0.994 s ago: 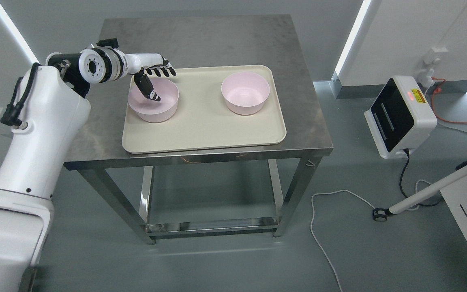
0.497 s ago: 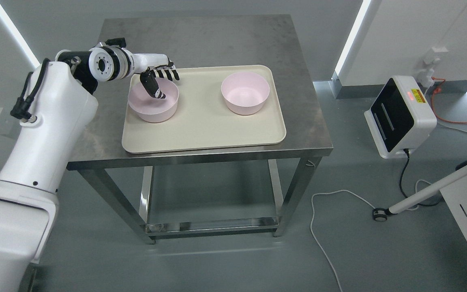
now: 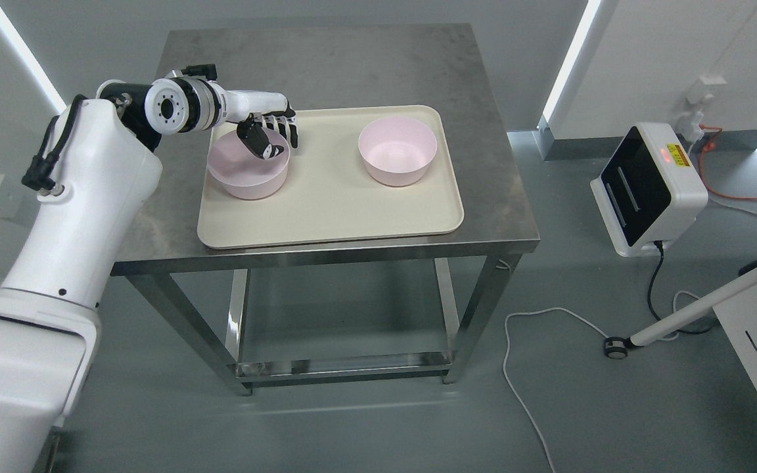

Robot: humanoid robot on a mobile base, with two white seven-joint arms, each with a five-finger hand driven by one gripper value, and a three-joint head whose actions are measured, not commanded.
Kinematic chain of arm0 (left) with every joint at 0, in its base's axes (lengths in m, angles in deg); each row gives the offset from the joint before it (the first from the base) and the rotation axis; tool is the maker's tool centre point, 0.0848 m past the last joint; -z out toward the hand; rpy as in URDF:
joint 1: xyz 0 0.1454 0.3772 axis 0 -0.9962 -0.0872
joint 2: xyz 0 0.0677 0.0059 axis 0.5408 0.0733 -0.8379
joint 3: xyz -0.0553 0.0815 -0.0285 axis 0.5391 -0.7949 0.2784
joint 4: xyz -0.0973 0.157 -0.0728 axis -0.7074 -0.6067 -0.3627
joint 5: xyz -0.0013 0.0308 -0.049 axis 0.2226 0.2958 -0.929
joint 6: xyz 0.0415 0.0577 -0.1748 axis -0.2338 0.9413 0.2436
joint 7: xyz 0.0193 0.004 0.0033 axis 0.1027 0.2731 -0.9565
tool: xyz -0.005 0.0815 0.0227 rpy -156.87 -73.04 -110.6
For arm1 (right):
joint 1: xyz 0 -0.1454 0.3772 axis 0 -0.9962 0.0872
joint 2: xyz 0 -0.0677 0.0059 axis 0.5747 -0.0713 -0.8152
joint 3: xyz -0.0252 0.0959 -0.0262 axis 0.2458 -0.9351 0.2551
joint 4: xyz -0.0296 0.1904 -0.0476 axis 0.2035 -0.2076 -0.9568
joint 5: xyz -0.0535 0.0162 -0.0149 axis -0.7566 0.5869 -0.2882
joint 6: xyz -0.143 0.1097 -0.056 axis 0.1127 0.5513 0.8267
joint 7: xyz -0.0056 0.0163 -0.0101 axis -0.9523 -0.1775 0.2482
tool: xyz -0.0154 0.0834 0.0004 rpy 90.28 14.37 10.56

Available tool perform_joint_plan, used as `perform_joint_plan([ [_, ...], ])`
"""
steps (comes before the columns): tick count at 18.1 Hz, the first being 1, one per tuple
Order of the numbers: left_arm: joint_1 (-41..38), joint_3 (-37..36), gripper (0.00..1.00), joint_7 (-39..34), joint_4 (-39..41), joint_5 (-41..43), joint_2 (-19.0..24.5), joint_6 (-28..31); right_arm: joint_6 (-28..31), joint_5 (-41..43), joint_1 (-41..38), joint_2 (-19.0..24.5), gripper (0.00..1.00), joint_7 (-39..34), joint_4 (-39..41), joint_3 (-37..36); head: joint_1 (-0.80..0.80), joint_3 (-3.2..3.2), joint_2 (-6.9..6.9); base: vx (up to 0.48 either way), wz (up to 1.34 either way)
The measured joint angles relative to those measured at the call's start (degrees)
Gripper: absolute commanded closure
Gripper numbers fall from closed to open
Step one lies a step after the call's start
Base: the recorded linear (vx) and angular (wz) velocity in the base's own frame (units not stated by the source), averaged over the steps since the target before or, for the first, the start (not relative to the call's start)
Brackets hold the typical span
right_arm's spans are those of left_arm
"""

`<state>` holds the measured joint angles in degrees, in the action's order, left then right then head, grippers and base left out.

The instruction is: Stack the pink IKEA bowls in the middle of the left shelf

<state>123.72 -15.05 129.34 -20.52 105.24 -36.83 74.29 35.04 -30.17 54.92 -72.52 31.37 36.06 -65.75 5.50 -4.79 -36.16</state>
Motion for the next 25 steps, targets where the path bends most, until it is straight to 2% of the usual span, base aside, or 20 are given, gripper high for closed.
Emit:
perform_joint_plan([
  [1,0.0,0.2,0.85,0.0,-0.3,0.0,0.0,-0.1,0.0,-0.5,0.0,0.0,0.0,0.0,0.0,0.0,0.0,0.0,0.0,0.0,0.0],
  [5,-0.1,1.0,1.0,-0.2,-1.2,0.0,-0.2,-1.0,0.0,0.9,0.0,0.0,0.0,0.0,0.0,0.0,0.0,0.0,0.0,0.0,0.0],
  [13,0.8,3.0,1.0,-0.3,-2.5,-0.2,-0.7,-4.3,-0.1,1.9,0.0,0.0,0.0,0.0,0.0,0.0,0.0,0.0,0.0,0.0,0.0],
  [17,4.3,3.6,0.99,0.9,-2.5,-0.6,-1.8,-4.5,-0.1,2.0,0.0,0.0,0.0,0.0,0.0,0.0,0.0,0.0,0.0,0.0,0.0],
  [22,9.8,3.6,0.99,4.6,-1.7,-0.7,-5.0,-4.5,-0.1,2.1,0.0,0.0,0.0,0.0,0.0,0.0,0.0,0.0,0.0,0.0,0.0],
  [25,10.8,2.9,0.92,4.8,-1.3,-0.6,-6.2,-4.7,-0.2,2.1,0.0,0.0,0.0,0.0,0.0,0.0,0.0,0.0,0.0,0.0,0.0],
])
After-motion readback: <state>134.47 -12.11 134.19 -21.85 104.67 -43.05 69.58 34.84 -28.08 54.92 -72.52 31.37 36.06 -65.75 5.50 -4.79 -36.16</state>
